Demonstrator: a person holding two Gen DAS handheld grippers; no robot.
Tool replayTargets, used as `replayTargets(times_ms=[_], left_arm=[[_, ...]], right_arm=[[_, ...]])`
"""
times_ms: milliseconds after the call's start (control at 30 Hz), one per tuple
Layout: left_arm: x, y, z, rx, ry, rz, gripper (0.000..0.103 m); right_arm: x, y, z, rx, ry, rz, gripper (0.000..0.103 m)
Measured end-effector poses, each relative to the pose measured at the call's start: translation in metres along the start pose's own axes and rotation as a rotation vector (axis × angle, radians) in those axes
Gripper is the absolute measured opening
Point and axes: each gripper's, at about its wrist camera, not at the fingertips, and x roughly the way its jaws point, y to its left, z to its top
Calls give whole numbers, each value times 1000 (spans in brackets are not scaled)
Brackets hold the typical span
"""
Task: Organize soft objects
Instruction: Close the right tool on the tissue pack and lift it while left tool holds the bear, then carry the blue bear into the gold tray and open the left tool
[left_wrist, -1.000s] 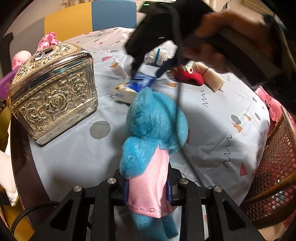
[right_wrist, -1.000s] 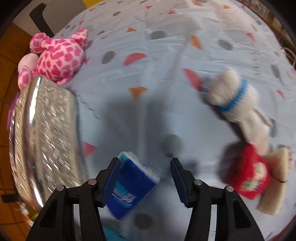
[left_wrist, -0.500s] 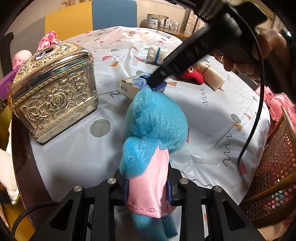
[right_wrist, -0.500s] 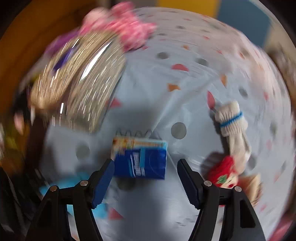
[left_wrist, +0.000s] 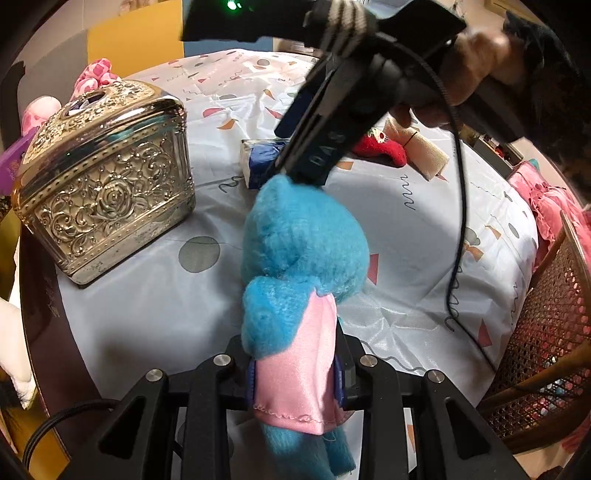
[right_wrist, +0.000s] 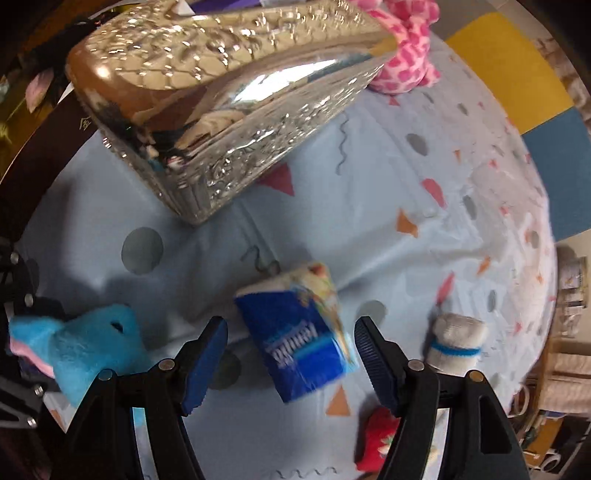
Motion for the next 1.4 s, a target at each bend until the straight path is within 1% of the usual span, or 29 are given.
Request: replayTargets(times_ms=[33,67,167,267,367,467,533,600,633,700,767,900,1000,1067,1100,1133,1167,1233,1267,1333,1400], left_arm=[[0,0,0,-1,0,-1,31],[0,0,0,-1,0,-1,31],[1,1,1,2,0,2,31],[1,-1,1,-3,-1,4,29],[1,-3,4,0,4,7,27],[-1,-6,12,2,0,2,26],[-4,-8,21,-9,-15,-7,26],[-11,-12,33,-7,-41,-12,26],[-14,-14,40,-3,-57,-11,26],[-20,-17,55,-4,-77,-22,26],[-25,-20,71,-1,-96,-26,26],[-22,-18,102,-22,-95,-32,26],[-18,-7,130,-60,-88,-23,26],[-16,8,149,-98,-87,-11,26],[-14,15,161,-117,-88,0,26],[-13,22,173,-132,-93,15,26],[-14,33,186,-150,-101,40,26],[-18,54,204,-193,-116,69,26],[-20,64,211,-210,-123,81,26],[-29,92,226,-251,-145,136,26],[-40,120,234,-285,-165,191,26]], right_arm=[[4,-5,0,36,5,8,60],[6,-12,-2,77,2,15,58],[6,-29,-18,207,-30,42,58],[4,-42,-47,359,-72,74,58],[2,-46,-78,497,-99,33,58],[-2,-47,-108,626,-131,17,59],[-2,-47,-123,684,-125,15,61],[2,-49,-135,754,-108,45,59],[5,-52,-142,797,-116,79,56],[3,-58,-144,820,-119,83,55],[3,-58,-140,807,-117,62,55],[4,-57,-135,804,-122,55,55],[3,-60,-134,800,-124,49,55],[3,-57,-131,800,-125,48,55],[9,-49,-131,802,-126,49,55],[10,-49,-131,804,-126,49,55],[1,-44,-138,804,-127,46,55],[-2,-43,-141,804,-128,40,55],[-2,-43,-141,801,-129,37,55],[-3,-43,-140,798,-131,30,55],[-4,-42,-139,798,-134,25,55]])
